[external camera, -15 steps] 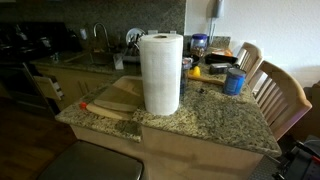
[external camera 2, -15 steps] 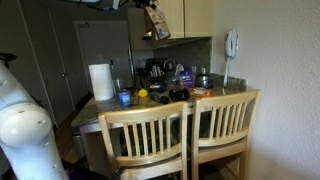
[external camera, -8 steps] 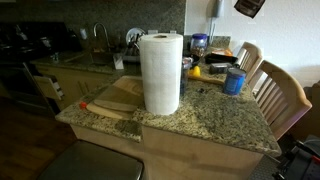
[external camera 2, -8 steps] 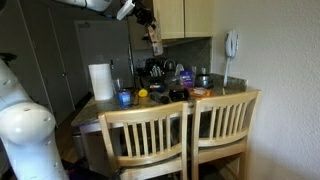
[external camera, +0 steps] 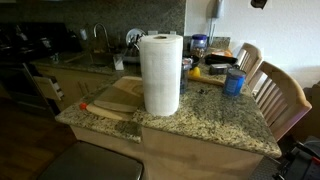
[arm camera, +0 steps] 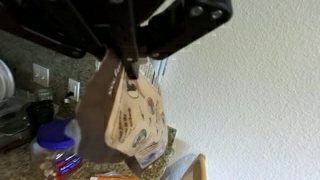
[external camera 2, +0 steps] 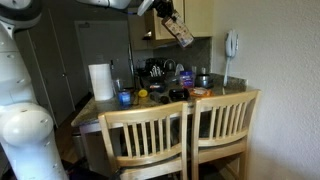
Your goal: Put the brown satchet in the black bowl
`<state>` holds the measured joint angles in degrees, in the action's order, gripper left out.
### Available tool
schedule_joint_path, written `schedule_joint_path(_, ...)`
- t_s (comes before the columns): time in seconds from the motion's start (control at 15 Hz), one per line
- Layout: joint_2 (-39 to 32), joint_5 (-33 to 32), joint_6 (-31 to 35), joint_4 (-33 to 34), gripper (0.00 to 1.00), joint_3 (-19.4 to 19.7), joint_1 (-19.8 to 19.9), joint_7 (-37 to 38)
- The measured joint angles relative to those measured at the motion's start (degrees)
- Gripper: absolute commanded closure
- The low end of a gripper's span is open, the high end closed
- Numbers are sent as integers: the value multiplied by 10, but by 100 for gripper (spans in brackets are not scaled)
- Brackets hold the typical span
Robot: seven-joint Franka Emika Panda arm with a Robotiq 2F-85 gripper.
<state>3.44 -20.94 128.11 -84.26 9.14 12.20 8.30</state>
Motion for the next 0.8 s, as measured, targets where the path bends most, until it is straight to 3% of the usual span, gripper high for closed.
schedule_joint_path(0.4, -148, 41, -19, 149, 99, 32, 3, 0)
schedule_joint_path(0.8, -232, 72, -17, 162, 99, 33, 13, -1)
